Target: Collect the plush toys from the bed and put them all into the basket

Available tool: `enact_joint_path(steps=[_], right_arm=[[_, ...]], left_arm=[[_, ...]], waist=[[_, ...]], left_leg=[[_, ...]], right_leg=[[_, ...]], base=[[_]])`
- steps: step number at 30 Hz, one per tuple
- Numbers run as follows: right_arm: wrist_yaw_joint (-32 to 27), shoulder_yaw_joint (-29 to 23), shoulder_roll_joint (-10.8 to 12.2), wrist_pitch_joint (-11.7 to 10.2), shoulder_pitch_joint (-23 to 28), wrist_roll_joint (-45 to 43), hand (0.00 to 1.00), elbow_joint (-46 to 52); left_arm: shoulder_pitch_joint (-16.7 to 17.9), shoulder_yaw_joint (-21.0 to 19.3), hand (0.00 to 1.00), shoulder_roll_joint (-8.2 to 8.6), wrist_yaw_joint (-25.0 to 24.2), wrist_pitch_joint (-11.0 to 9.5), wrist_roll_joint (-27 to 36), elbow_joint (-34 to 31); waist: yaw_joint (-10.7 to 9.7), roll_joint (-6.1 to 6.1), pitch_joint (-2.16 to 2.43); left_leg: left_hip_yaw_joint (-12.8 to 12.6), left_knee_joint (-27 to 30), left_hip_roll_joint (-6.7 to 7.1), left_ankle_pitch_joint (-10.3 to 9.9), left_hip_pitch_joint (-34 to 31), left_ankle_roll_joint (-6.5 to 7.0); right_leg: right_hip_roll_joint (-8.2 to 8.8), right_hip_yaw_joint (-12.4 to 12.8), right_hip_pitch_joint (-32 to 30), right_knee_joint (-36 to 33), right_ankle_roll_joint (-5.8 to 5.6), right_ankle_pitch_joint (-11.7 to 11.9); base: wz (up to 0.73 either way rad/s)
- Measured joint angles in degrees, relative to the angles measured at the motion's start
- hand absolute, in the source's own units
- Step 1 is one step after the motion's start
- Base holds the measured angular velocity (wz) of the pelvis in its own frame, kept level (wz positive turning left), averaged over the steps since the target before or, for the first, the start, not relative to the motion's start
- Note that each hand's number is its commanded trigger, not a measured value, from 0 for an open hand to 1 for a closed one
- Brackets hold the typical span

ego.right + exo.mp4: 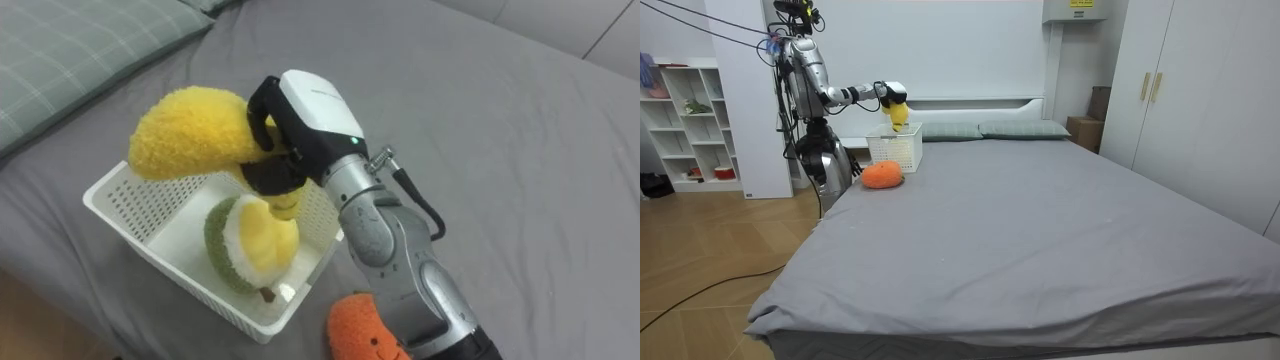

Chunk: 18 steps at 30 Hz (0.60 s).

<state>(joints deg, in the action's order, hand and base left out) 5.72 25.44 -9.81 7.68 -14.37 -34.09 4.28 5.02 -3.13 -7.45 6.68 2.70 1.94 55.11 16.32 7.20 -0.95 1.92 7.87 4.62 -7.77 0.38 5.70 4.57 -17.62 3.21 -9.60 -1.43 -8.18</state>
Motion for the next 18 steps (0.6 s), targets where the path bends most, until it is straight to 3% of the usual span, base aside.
enact_joint_path(steps=[1,2,7,18], right_arm=[[0.09,0.14,0.0,0.01,0.0,0.0,0.05,-0.72],[0.1,0.19,-0.01,0.01,0.0,0.01,0.0,-0.96],[0.11,0.21,-0.02,0.02,0.0,0.02,0.0,-1.38],[0.08,0.41,0.1,-0.02,0.01,0.2,0.0,-4.55]], left_arm=[[-0.18,0.0,0.0,0.01,0.0,0.01,-0.36,0.01],[-0.25,-0.01,0.0,0.0,0.0,0.04,-0.37,0.01],[-0.97,0.0,0.0,0.03,0.01,0.91,-0.4,0.0],[-1.22,0.82,0.0,0.03,0.04,1.02,-0.33,0.08]], waist=[[-0.01,-0.09,-0.1],[0.11,-0.12,-0.13],[0.15,-0.33,-0.28],[1.27,-0.15,-0.15]], left_leg=[[0.0,0.01,0.02,0.0,-0.12,0.0],[0.0,0.01,0.02,0.0,-0.17,0.0],[0.0,-0.1,0.01,-0.01,-0.24,0.01],[-0.17,-0.03,0.02,-0.01,0.0,0.02]], right_leg=[[0.01,0.03,-0.12,0.0,0.0,0.0],[0.01,0.04,-0.2,0.0,0.0,0.0],[0.0,0.02,-0.34,0.07,-0.04,-0.02],[0.07,0.06,-0.34,0.02,-0.04,-0.02]], base=[[0.0],[0.0],[0.0],[0.0]])
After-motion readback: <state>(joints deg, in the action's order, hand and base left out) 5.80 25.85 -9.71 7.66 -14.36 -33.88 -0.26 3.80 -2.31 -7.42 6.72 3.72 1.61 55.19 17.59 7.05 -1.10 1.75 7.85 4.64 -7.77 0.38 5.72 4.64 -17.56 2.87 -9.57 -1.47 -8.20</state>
